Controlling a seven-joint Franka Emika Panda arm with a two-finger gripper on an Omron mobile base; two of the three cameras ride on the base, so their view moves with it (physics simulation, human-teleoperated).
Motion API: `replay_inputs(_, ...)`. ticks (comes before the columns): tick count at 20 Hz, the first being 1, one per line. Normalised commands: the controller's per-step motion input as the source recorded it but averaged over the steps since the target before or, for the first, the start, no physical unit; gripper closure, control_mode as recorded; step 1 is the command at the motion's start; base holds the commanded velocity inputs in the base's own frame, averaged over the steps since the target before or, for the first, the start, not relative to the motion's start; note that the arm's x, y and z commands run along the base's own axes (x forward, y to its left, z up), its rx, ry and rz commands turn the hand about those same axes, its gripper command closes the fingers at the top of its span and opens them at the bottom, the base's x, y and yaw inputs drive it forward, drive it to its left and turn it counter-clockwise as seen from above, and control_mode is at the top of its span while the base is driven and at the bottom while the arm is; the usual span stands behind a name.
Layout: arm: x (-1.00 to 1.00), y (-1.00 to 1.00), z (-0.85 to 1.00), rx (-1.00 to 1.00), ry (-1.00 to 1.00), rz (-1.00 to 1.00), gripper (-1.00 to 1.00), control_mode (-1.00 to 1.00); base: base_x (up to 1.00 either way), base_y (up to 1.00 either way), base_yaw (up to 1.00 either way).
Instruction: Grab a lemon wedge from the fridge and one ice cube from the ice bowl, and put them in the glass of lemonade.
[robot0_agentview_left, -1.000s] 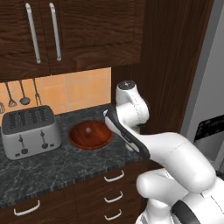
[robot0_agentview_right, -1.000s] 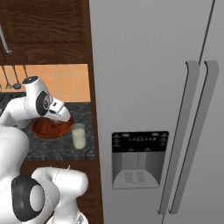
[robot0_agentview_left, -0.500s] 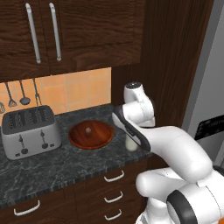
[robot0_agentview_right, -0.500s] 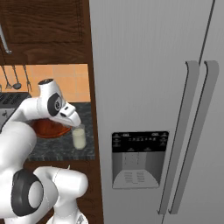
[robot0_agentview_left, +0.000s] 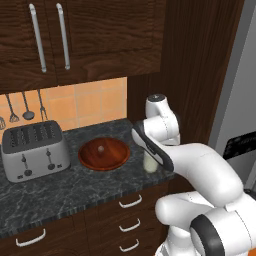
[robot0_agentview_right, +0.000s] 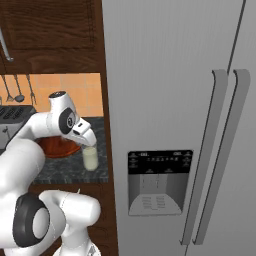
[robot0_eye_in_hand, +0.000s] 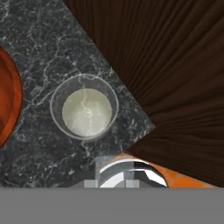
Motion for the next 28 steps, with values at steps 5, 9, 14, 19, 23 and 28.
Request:
replay_inputs(5,0.07,0.0,-0.02,0.0,0.0,0.0,1.0,-1.0,0.0,0.0,0.0)
replay_inputs(9,0.09,0.05,0.0,0.0,0.0,0.0,1.0,-1.0,0.0,0.0,0.0)
replay_inputs(14,0.19,0.01,-0.06,0.0,0.01,-0.01,1.0,-1.0,0.0,0.0,0.0)
replay_inputs(19,0.4,0.01,-0.01,0.0,0.0,0.0,1.0,-1.0,0.0,0.0,0.0)
replay_inputs(23,0.15,0.03,-0.11,0.0,0.0,0.0,1.0,-1.0,0.0,0.0,0.0)
replay_inputs(28,-0.04,0.0,-0.48,0.0,-0.03,0.0,1.0,-1.0,0.0,0.0,0.0)
